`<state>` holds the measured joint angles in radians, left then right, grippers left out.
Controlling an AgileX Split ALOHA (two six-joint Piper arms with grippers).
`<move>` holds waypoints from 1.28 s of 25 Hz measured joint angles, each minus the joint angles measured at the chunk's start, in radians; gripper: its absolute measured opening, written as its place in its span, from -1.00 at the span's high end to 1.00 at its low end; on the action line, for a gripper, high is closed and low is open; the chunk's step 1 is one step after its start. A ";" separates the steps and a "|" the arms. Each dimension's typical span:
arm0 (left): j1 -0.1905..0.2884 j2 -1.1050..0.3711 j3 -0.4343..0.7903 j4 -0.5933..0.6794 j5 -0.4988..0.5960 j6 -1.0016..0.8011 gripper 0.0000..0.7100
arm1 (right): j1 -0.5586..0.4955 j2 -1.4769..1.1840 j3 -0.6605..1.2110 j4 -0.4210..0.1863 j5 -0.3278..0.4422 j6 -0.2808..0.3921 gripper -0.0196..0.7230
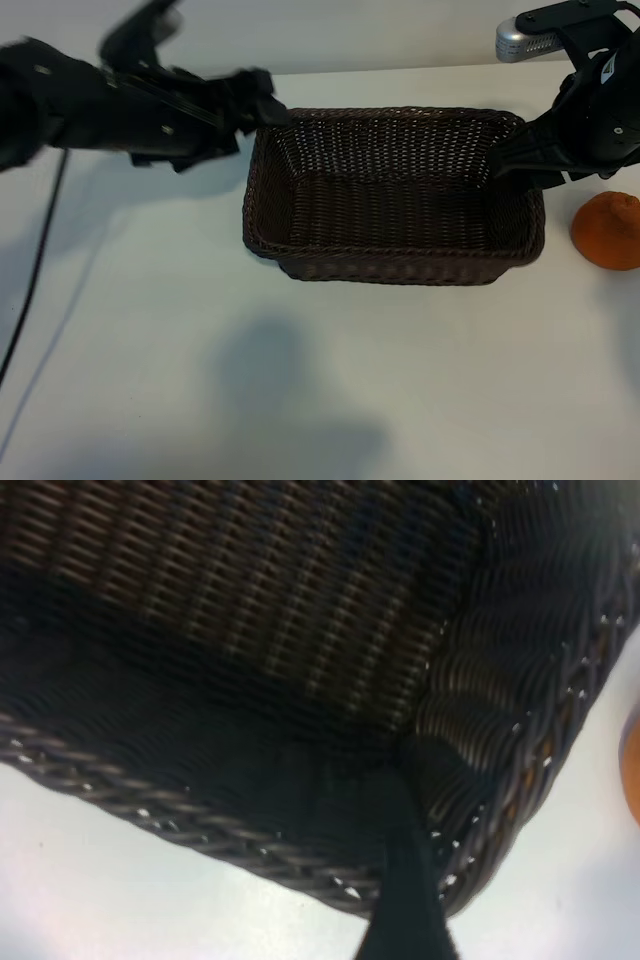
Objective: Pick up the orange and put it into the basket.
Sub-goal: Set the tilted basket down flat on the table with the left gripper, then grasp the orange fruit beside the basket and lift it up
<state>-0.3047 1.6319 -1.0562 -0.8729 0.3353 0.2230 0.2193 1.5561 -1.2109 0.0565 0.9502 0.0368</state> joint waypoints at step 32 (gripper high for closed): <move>0.420 -0.518 0.000 0.620 0.579 -0.033 -0.68 | 0.000 0.000 0.000 0.014 0.030 0.000 -0.47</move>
<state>0.1156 1.1144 -1.0562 -0.2528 0.9146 0.1898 0.2193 1.5561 -1.2109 0.0707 0.9803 0.0369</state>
